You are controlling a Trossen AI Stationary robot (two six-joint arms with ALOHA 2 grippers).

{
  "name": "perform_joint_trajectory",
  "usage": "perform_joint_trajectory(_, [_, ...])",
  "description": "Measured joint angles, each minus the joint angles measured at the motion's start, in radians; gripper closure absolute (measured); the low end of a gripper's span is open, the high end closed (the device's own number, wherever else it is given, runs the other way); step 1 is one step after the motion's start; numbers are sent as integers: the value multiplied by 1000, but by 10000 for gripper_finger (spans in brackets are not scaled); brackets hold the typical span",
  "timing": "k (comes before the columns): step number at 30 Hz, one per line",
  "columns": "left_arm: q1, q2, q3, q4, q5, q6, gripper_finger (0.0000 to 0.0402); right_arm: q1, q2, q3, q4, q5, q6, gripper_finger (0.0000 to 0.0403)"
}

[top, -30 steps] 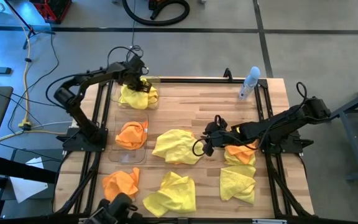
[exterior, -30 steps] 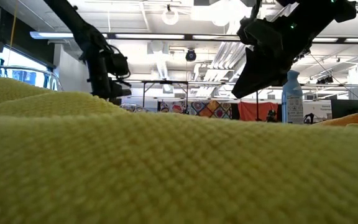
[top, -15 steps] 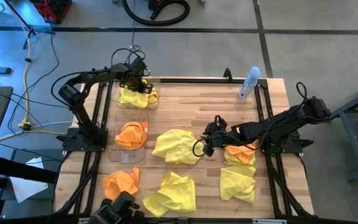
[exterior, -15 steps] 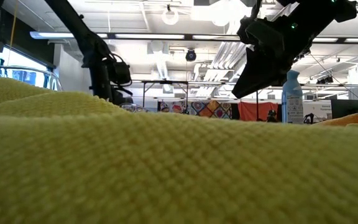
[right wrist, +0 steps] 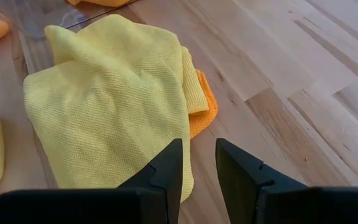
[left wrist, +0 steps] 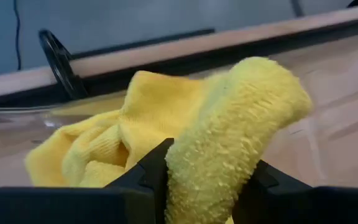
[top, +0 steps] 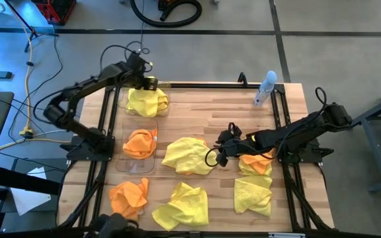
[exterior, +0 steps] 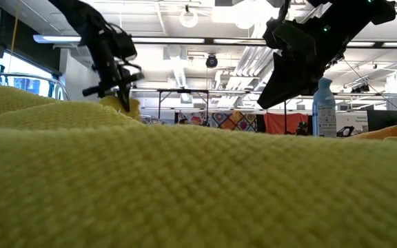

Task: Sort microfiber towel by color & place in baskets
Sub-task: Put the yellow microfiber towel into the top transparent bin

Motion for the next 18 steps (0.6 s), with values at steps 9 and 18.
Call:
perform_joint_trajectory(9, [-34, -84, 0, -119, -8, -39, 290, 0, 0, 0, 0, -3, -10, 314])
perform_joint_trajectory(18, [-65, 17, -98, -129, -52, -131, 309, 0, 0, 0, 0, -3, -8, 314])
